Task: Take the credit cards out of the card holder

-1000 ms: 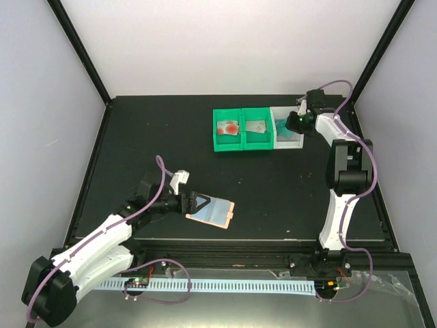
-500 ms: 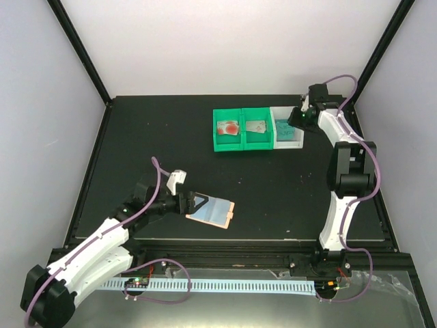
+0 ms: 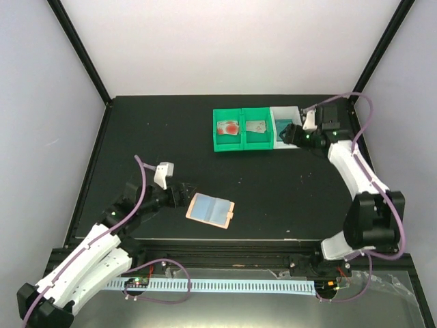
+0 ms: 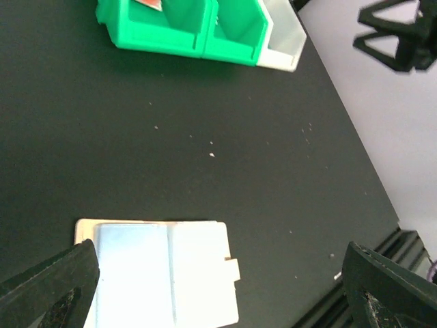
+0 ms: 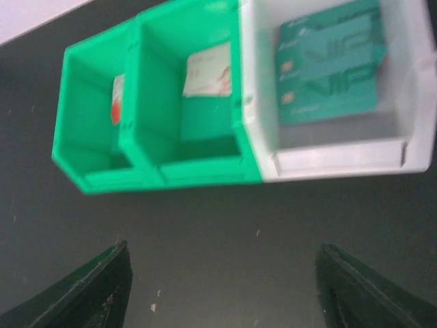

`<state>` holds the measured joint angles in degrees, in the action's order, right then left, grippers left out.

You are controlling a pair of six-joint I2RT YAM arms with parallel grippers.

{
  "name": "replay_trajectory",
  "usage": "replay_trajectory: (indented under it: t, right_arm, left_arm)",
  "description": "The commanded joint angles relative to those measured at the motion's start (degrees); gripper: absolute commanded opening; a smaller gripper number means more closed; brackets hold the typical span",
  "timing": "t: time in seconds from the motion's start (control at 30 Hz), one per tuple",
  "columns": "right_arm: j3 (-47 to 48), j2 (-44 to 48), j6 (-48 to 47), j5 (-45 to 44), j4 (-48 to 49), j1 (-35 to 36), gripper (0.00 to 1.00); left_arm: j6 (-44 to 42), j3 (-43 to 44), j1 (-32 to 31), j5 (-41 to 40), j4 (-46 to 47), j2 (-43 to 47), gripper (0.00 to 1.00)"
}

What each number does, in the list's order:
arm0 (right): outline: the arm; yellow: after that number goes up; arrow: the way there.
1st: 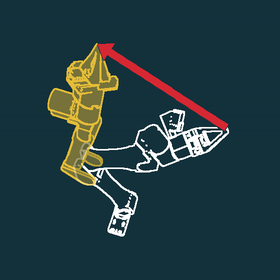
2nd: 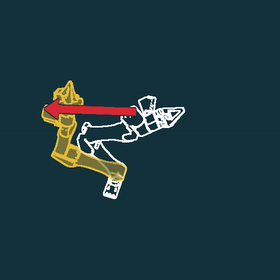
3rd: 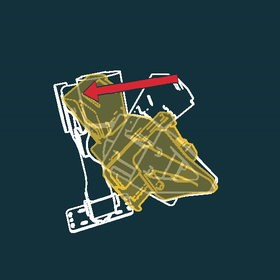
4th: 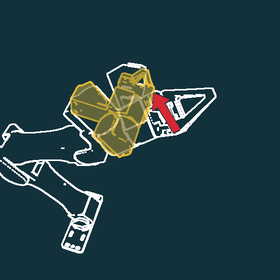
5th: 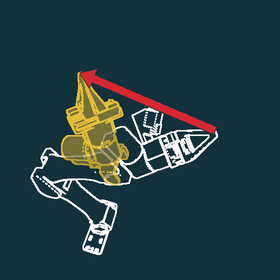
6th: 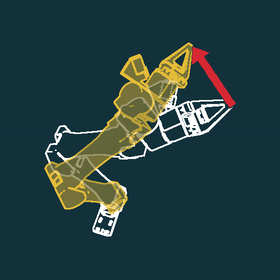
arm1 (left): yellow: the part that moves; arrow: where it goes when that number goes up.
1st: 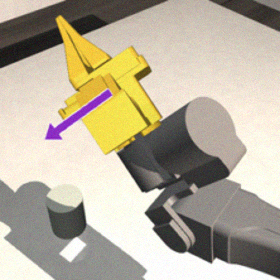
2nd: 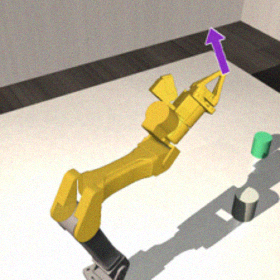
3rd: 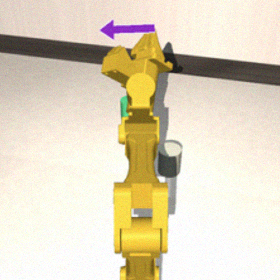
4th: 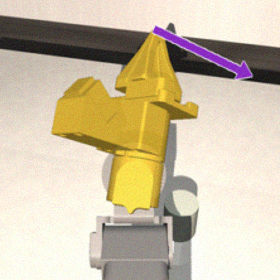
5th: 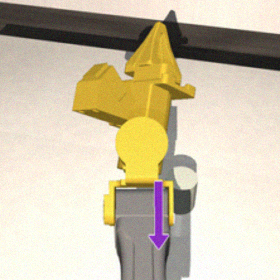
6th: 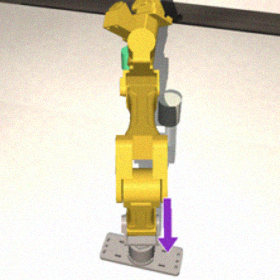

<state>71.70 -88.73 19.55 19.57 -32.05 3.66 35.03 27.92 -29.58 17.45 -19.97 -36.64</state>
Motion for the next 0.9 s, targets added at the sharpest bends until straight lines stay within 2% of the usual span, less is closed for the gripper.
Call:
replay_trajectory:
  t: [0.0,0.07,0.1,0.23,0.5,0.67,0.87]
  right_arm:
    - [-8.8,9.1,0.3,3.4,3.5,1.8,0.81]
    - [-12.4,14.7,0.5,4.1,4.0,2.3,0.98]
    - [-14.3,17.3,0.5,4.5,4.3,2.5,1.00]
    - [-19.6,27.2,-0.4,7.2,2.1,2.7,1.00]
    - [-24.9,45.0,-0.2,10.9,-3.2,2.7,1.00]
    - [-28.4,51.8,0.7,12.8,-4.3,2.7,1.00]
    - [-27.7,56.4,0.1,12.7,-7.7,2.6,1.00]
  left_arm:
    - [-1.4,4.2,0.3,-6.0,-3.1,2.1,0.99]
    - [-2.0,4.5,0.3,-6.9,-3.0,3.1,0.99]
    - [-2.3,4.4,0.3,-7.3,-2.7,3.7,0.99]
    - [-2.7,4.4,0.3,-9.7,-2.7,5.1,0.99]
    - [-5.5,4.4,0.4,-8.1,2.3,7.6,0.99]
    - [-7.1,5.4,0.4,-8.4,3.8,10.5,0.99]
    - [-6.3,7.2,0.3,-7.1,4.2,14.2,0.99]
